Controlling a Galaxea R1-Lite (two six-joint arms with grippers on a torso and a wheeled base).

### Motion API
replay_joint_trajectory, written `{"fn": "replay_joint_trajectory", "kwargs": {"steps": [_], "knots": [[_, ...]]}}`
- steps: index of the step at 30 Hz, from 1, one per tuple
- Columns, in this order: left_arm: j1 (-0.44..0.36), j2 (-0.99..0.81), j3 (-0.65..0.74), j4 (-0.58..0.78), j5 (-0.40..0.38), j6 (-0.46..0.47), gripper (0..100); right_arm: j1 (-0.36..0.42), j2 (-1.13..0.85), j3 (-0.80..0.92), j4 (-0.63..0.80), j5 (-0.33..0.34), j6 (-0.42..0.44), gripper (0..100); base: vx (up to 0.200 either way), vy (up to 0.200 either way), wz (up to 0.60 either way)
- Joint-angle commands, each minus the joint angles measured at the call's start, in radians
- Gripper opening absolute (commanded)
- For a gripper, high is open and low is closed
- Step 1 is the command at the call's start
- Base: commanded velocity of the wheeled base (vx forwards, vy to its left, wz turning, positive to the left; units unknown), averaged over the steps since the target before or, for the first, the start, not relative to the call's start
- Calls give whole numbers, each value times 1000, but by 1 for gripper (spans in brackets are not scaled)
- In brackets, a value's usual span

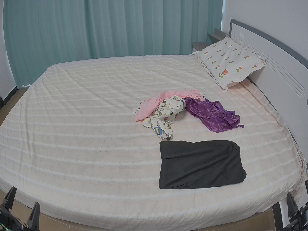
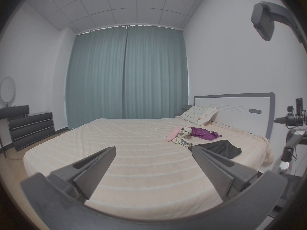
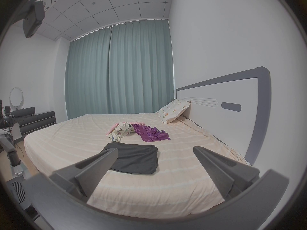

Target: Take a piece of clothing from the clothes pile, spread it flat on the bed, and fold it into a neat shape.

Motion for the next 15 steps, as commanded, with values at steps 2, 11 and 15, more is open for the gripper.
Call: {"fn": "replay_joint_trajectory", "kwargs": {"steps": [2,11,15], "knots": [[0,-5,16,-3,198,-43,100,-1,-9,18,0,0,-4,100,0,0,0],[0,-5,18,6,254,32,100,-1,-9,18,0,0,-5,100,0,0,0],[0,-5,16,8,171,9,100,-1,-7,18,0,0,-5,100,0,0,0]]}}
